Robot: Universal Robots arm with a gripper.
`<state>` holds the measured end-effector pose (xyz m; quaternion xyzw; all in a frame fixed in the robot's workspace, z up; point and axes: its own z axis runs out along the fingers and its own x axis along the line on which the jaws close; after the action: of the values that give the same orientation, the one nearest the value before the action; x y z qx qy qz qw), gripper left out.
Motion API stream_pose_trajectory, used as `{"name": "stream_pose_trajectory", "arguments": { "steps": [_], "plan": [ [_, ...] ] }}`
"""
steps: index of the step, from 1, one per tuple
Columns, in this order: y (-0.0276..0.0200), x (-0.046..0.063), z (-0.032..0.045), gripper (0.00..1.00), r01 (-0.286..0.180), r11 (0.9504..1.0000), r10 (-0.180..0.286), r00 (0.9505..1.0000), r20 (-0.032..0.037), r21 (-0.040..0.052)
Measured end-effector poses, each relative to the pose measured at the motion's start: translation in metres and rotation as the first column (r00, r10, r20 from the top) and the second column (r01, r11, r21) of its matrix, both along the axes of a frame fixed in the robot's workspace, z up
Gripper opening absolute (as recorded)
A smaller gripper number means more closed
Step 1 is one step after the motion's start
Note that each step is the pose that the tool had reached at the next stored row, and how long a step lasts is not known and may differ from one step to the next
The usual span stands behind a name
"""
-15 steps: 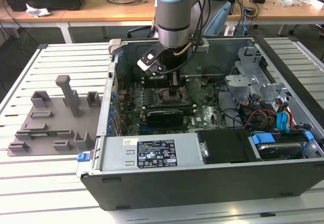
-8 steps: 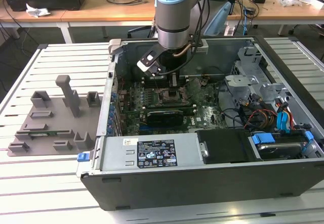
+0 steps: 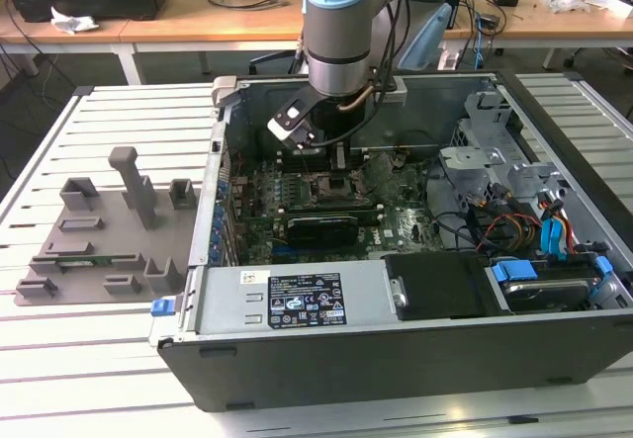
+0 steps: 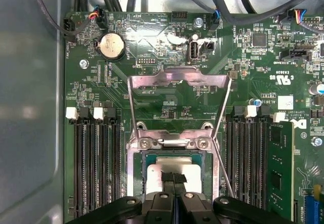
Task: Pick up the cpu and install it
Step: 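Place the cpu into insertion slot, then close the cpu cover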
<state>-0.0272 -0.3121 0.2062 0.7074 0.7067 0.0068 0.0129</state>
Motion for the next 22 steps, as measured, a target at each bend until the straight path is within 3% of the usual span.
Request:
{"name": "stream_pose_trajectory", "arguments": {
  "steps": [3,6,9,22],
  "plan": [
    [-0.0004,0.000,0.0123,0.11,0.000,1.0000,0.000,1.0000,-0.0012,-0.0026],
    [-0.0003,0.000,0.0330,0.11,0.000,1.0000,0.000,1.0000,-0.0012,-0.0036],
    [-0.0003,0.000,0.0403,0.11,0.000,1.0000,0.000,1.0000,-0.0012,-0.0037],
    [-0.0003,0.000,0.0416,0.11,0.000,1.0000,0.000,1.0000,-0.0012,-0.0038]
  ]
}}
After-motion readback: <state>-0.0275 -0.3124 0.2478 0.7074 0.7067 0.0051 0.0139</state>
